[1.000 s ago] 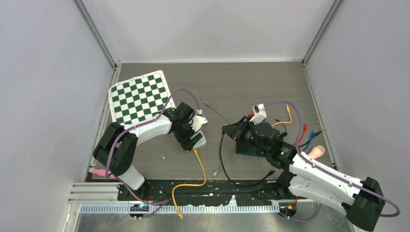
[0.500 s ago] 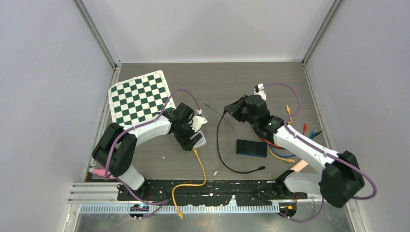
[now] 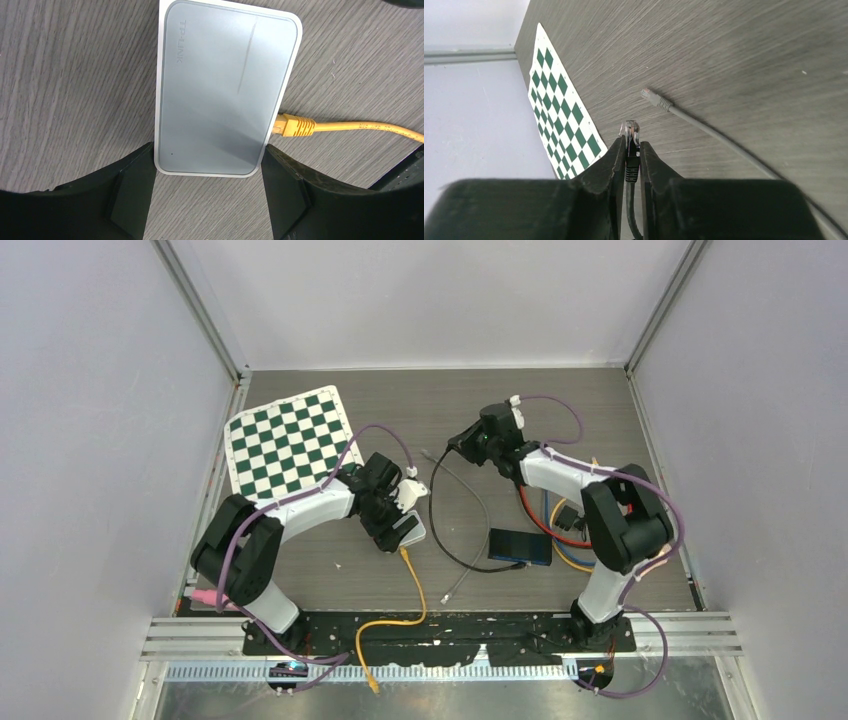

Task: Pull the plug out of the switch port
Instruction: Place the connector at the center of the board, then pull the connector from the switch port.

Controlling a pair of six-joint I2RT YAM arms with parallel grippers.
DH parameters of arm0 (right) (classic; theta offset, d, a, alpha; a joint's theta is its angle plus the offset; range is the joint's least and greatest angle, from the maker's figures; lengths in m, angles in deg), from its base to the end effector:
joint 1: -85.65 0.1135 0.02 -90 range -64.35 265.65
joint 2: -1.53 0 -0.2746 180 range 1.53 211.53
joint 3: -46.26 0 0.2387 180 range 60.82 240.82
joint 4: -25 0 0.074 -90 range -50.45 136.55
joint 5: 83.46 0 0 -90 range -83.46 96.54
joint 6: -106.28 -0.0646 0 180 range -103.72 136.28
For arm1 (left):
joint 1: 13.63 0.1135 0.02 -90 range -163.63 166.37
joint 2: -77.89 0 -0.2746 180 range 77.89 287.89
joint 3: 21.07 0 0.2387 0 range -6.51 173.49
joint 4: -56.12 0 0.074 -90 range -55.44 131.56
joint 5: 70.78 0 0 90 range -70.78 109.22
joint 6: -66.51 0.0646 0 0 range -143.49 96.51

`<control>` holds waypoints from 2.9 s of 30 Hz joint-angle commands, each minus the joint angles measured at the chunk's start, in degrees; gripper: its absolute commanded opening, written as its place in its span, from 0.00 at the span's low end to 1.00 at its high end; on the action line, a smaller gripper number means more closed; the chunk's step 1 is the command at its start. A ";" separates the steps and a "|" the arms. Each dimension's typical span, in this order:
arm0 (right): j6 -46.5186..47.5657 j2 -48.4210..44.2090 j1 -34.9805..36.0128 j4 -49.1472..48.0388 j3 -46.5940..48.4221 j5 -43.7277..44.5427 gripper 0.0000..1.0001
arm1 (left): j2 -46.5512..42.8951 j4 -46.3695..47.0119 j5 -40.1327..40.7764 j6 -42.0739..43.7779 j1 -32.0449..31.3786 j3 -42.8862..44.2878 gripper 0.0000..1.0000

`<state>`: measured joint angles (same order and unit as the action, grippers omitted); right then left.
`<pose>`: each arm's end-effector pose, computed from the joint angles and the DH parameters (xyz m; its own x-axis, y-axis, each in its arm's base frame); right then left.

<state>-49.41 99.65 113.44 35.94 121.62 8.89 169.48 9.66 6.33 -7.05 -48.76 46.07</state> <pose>0.3499 0.1814 0.2161 -0.5991 0.7135 -0.3632 0.2680 0.6062 0.7488 0.2286 -0.1785 0.1598 -0.5656 0.7353 -0.3733 0.8140 0.5705 -0.1096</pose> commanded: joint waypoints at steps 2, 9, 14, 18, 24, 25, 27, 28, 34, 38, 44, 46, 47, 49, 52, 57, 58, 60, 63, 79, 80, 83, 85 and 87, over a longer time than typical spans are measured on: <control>5.67 4.98 -1.87 -1.45 6.21 -6.40 0.30 | -0.77 0.23 0.73 -0.54 0.18 -0.71 0.66; 12.60 -0.43 -3.19 -2.05 -0.24 -7.06 0.57 | -0.78 0.24 0.82 -0.54 0.21 -0.65 0.66; 15.56 -5.06 -3.69 -3.03 -4.19 -14.67 0.59 | -0.62 0.17 0.74 -0.59 0.23 -0.55 0.66; 13.26 -9.22 -2.97 -7.28 -10.99 -19.77 0.58 | -0.56 0.15 0.74 -0.45 0.19 -0.59 0.66; 8.88 -16.40 -0.91 -14.49 -24.38 -21.60 0.52 | -0.63 -0.01 0.28 -0.28 0.23 -0.56 0.66; 8.71 -18.19 -0.60 -14.69 -26.49 -21.49 0.52 | -0.75 0.00 0.21 -0.28 0.22 -0.61 0.66; 8.87 -20.72 0.51 -15.28 -29.28 -21.51 0.51 | -0.79 -0.01 0.20 -0.20 0.22 -0.64 0.68; 8.98 -21.46 1.59 -15.37 -30.01 -21.51 0.51 | -0.80 0.03 0.22 -0.19 0.16 -0.69 0.69; 9.26 -25.50 6.99 -14.06 -34.79 -21.11 0.51 | -2.19 0.31 -0.07 -0.39 0.22 -1.00 0.78; 7.67 -26.11 11.19 -18.12 -38.02 -21.29 0.54 | -1.71 -0.45 -0.52 -0.53 0.20 -0.16 0.81; 7.53 -23.82 14.90 -20.08 -37.08 -21.83 0.55 | -1.78 -1.00 -1.26 -0.71 0.17 0.37 0.90; 7.66 -22.66 15.36 -20.44 -36.21 -22.37 0.55 | -2.16 -0.80 -1.43 -0.65 0.16 0.17 0.90; 7.72 -22.29 15.54 -20.58 -35.93 -22.56 0.55 | -2.39 -0.84 -1.56 -0.59 0.17 0.04 0.90; 7.81 -21.22 15.86 -20.90 -35.07 -23.09 0.55 | -2.72 -0.82 -1.90 -0.40 0.19 -0.11 0.90; 7.86 -19.47 16.70 -21.34 -33.87 -23.57 0.55 | -2.37 -1.75 -1.38 0.15 0.19 0.23 0.89; 7.47 -16.22 17.83 -22.17 -32.58 -24.62 0.55 | -1.98 -3.44 -0.71 0.69 0.16 0.77 0.87; 7.36 -15.78 18.11 -22.56 -32.29 -24.73 0.55 | -2.13 -3.38 -0.67 0.65 0.15 0.71 0.86; 6.81 -14.40 18.50 -23.66 -32.02 -25.14 0.55 | -2.37 -3.11 -0.65 0.69 0.20 0.52 0.86; 5.56 -12.25 19.13 -25.54 -31.70 -25.51 0.55 | -2.11 -1.70 -1.04 0.54 0.16 -0.08 0.84; 2.42 -2.02 20.66 -27.00 -27.35 -22.88 0.47 | -1.51 -1.69 -4.36 1.58 0.17 -0.02 0.63; 2.50 -1.11 20.64 -26.58 -26.77 -22.34 0.47 | -1.55 -1.62 -4.36 1.57 0.17 -0.08 0.63; 2.18 1.29 20.87 -26.33 -25.61 -21.15 0.45 | -1.48 -1.50 -4.26 1.54 0.16 -0.10 0.63; 1.65 2.63 21.23 -26.61 -25.10 -20.44 0.43 | -1.49 -1.50 -4.30 1.57 0.16 -0.15 0.63; 1.34 3.92 21.68 -27.60 -24.74 -20.04 0.42 | -1.59 -1.58 -4.74 1.72 0.17 -0.18 0.63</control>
<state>-47.36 101.34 134.12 9.99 95.17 -14.06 169.11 7.47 3.93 -6.35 -48.76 45.63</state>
